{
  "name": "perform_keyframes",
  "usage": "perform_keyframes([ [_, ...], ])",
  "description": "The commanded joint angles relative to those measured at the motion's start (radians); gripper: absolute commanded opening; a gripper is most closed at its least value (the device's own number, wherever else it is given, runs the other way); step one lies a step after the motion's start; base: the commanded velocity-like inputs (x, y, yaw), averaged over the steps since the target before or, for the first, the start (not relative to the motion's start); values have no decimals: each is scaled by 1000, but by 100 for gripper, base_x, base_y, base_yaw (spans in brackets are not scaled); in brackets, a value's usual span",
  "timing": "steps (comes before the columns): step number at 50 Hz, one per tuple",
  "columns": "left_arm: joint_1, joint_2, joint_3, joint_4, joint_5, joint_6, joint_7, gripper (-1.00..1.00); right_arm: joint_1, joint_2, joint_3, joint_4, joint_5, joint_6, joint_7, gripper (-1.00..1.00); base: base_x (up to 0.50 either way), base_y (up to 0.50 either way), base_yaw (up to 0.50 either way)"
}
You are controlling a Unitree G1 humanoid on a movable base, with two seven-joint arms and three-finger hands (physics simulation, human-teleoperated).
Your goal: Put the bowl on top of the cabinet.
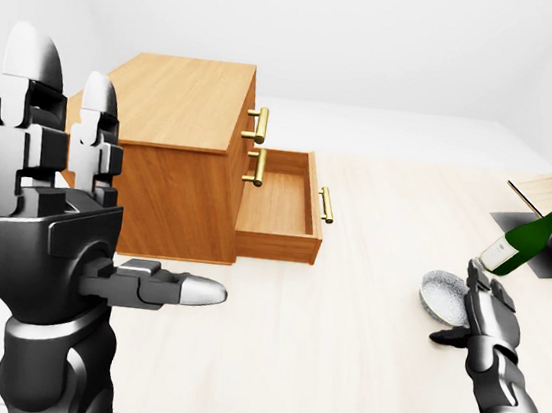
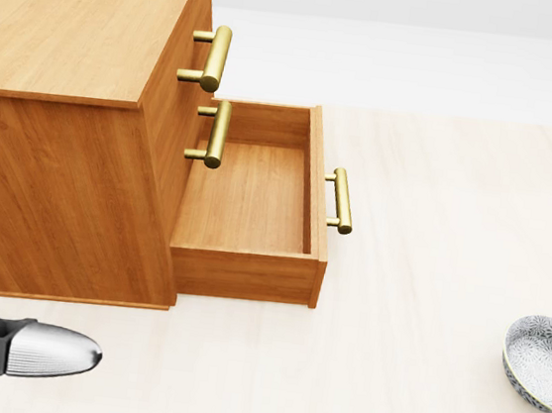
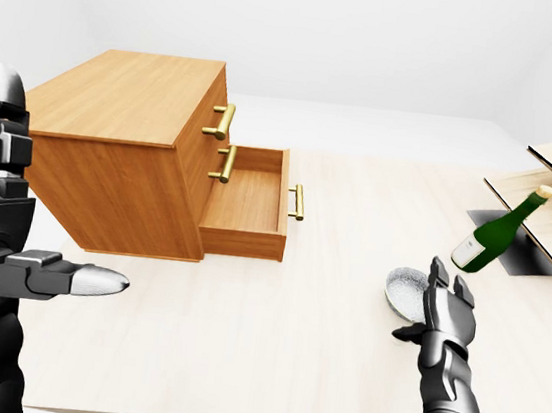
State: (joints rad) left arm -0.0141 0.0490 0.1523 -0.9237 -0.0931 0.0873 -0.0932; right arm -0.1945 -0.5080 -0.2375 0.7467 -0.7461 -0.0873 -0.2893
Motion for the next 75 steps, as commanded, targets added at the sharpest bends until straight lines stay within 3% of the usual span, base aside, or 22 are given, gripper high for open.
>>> perform_keyframes([
  [1,-1,0,0,0,0,0,0,100,-3,-3,4,12,10,0,-1,-100,0,0,0],
  [22,6,-3,-9,11,9,0,-1,100,-11,-7,8,23,12,0,-8,-100,0,0,0],
  [55,5,-4,-9,2,8,0,-2,100,-74,7,-60,-397,-51,0,200,-100,0,0,0],
  [75,1,-1,-3,-8,1,0,1,100,-294,-23,-23,-515,-67,0,366,-100,0,0,0],
])
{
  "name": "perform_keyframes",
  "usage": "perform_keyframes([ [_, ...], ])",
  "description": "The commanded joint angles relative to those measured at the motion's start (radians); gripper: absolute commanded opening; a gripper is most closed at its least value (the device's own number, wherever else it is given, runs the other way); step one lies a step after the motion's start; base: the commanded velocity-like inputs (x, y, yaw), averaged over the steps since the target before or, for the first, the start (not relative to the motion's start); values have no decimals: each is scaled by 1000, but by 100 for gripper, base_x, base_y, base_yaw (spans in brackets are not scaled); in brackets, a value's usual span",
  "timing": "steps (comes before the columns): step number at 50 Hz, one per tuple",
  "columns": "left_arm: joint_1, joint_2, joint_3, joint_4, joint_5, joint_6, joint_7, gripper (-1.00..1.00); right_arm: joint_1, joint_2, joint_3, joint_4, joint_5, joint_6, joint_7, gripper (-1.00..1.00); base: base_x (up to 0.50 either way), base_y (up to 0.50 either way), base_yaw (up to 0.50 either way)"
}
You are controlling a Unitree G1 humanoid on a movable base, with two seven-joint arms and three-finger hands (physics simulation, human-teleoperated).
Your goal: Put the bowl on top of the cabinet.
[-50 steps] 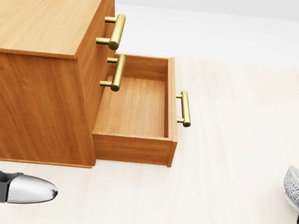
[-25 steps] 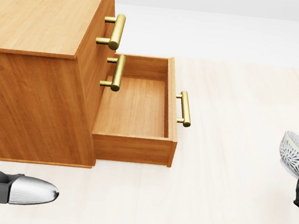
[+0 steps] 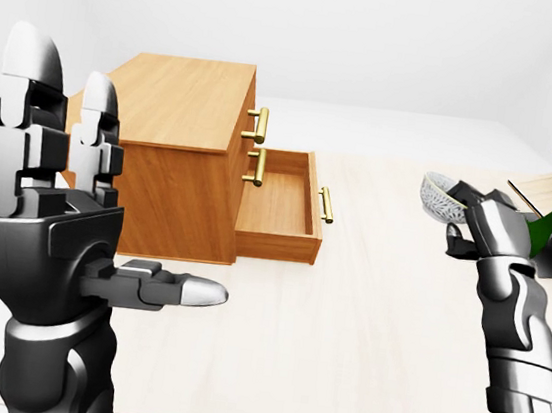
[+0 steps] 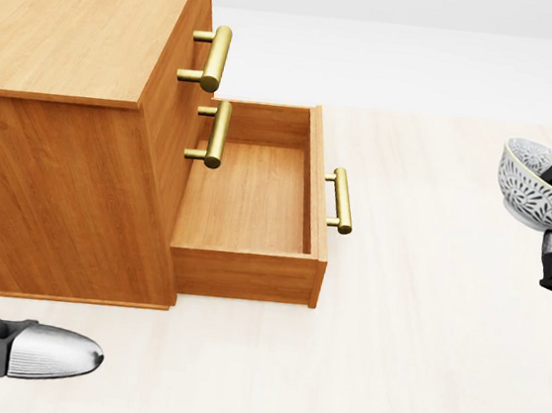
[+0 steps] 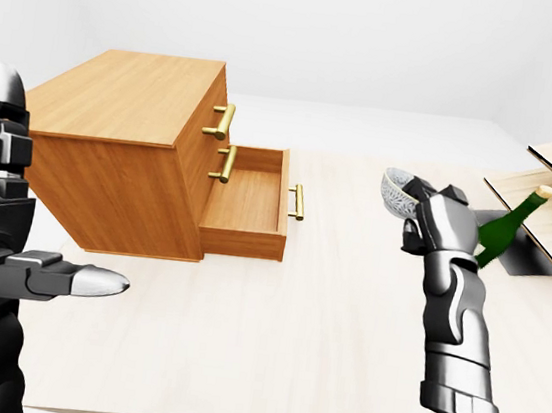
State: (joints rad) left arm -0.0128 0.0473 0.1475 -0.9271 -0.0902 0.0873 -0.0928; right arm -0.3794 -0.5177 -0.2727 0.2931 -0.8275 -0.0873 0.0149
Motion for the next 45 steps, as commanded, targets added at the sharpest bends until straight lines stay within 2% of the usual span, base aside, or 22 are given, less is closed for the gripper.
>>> perform_keyframes([
  [1,-4,1,2,-6,-3,0,1,100,-135,-18,18,-62,16,0,76,-100,0,0,0],
  [13,-11,5,14,-8,-12,0,2,100,-274,3,65,-81,7,0,135,-100,0,0,0],
  [17,-11,5,15,-11,-14,0,3,100,-285,13,73,-81,2,0,137,-100,0,0,0],
  [29,-33,16,47,-36,-38,0,7,100,-425,114,157,-45,-35,0,164,-100,0,0,0],
  [45,-51,28,73,-64,-76,0,20,100,-555,181,203,11,-72,0,176,-100,0,0,0],
])
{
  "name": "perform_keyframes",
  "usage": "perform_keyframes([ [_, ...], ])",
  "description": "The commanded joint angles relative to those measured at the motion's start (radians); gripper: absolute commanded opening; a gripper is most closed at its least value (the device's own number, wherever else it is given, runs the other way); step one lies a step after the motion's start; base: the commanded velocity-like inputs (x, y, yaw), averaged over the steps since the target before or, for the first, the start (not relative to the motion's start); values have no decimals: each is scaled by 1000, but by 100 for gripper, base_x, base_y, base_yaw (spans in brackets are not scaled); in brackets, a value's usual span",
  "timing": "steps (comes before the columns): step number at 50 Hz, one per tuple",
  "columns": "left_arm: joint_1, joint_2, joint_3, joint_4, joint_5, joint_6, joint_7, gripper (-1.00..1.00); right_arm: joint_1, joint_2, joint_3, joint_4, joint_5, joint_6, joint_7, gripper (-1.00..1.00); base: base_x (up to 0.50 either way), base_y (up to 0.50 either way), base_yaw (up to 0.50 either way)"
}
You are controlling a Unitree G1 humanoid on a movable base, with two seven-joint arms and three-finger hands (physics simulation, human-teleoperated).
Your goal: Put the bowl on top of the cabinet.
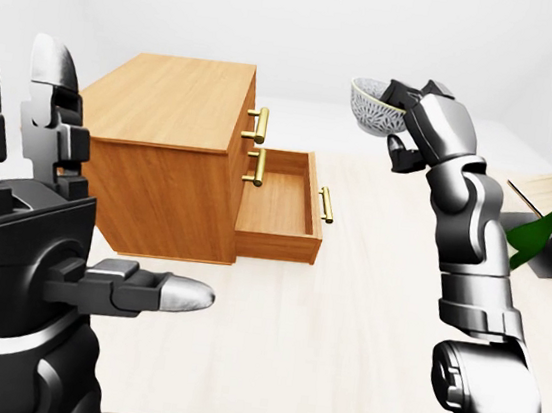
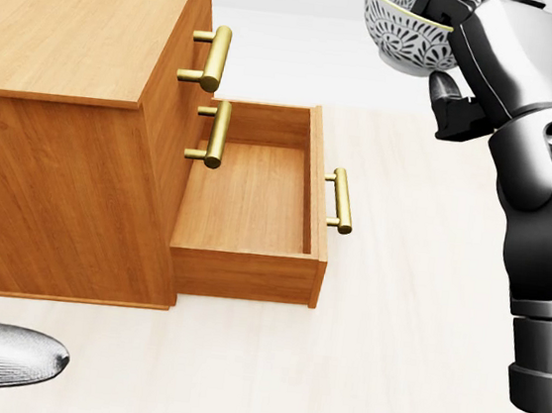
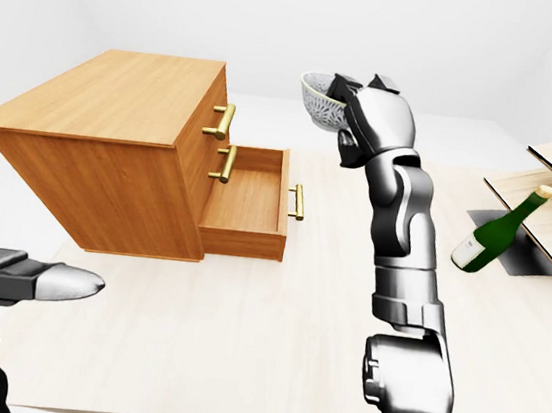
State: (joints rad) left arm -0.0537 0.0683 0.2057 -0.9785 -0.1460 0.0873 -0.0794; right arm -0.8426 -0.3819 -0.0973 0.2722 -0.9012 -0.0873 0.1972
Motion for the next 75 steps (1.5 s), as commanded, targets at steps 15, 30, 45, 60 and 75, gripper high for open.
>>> perform_keyframes([
  [15,-21,15,30,-29,-42,0,17,100,-150,121,69,67,-44,0,-8,-100,0,0,0],
  [30,-28,21,40,-38,-59,0,25,100,-181,193,102,106,-84,0,-35,-100,0,0,0],
  [45,-34,25,51,-46,-74,0,31,100,-190,258,130,119,-110,22,-48,-100,0,0,0],
  [60,-44,32,66,-63,-95,0,41,100,-200,314,154,107,-140,46,-42,-100,0,0,0],
  [75,-54,56,87,-69,-145,0,70,100,-220,370,173,101,-166,77,-30,-100,0,0,0],
])
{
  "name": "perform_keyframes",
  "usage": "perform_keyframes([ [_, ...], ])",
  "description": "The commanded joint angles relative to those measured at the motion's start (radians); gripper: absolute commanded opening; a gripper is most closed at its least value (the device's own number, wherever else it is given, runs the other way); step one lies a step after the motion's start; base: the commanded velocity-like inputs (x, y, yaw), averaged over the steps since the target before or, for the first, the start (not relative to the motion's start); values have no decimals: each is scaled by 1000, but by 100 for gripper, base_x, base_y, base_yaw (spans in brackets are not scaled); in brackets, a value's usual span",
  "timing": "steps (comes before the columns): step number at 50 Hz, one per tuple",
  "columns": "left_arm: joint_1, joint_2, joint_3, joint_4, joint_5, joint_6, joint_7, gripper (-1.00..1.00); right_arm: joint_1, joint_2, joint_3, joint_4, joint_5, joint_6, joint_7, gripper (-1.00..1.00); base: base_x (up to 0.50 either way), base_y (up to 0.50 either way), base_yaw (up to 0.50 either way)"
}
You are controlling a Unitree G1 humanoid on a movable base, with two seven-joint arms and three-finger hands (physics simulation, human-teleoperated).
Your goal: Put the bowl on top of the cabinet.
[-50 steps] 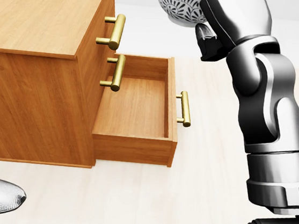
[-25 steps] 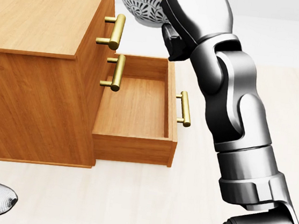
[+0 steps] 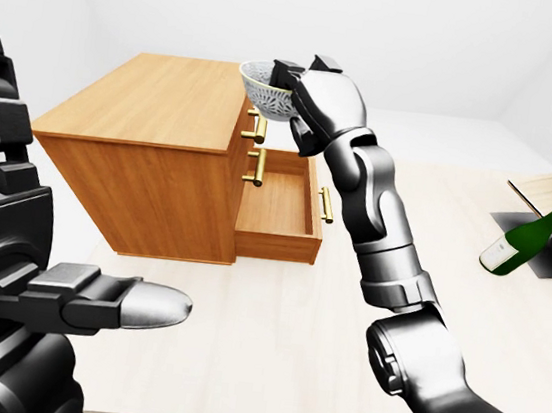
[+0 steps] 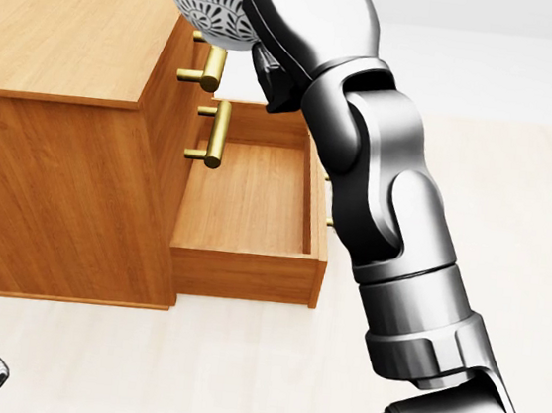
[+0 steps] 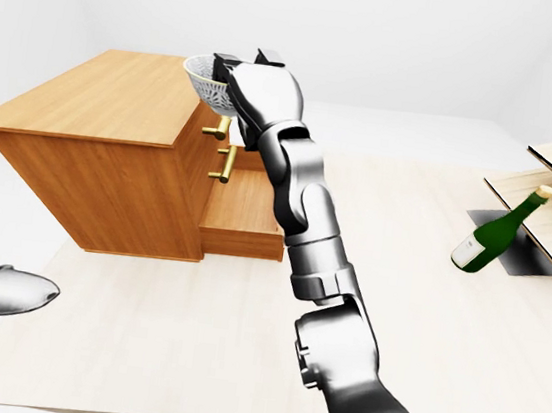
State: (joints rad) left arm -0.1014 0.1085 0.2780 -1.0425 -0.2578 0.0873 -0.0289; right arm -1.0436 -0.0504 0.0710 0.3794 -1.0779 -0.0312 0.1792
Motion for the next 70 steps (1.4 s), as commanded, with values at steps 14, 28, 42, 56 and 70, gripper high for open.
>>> perform_keyframes([
  [14,-2,30,15,-5,-57,0,39,100,-33,75,20,28,-3,40,-30,-100,0,0,0],
  [28,2,46,12,-5,-83,0,62,100,-47,121,39,45,-28,57,-34,-100,0,0,0],
  [42,-1,63,18,-5,-114,0,84,100,-54,161,53,50,-53,68,-33,-100,0,0,0],
  [56,-2,84,22,-5,-151,0,113,100,-56,190,64,17,-76,79,-5,-100,0,0,0],
  [70,-3,104,29,-5,-183,0,137,100,-56,216,72,-3,-96,85,11,-100,0,0,0],
])
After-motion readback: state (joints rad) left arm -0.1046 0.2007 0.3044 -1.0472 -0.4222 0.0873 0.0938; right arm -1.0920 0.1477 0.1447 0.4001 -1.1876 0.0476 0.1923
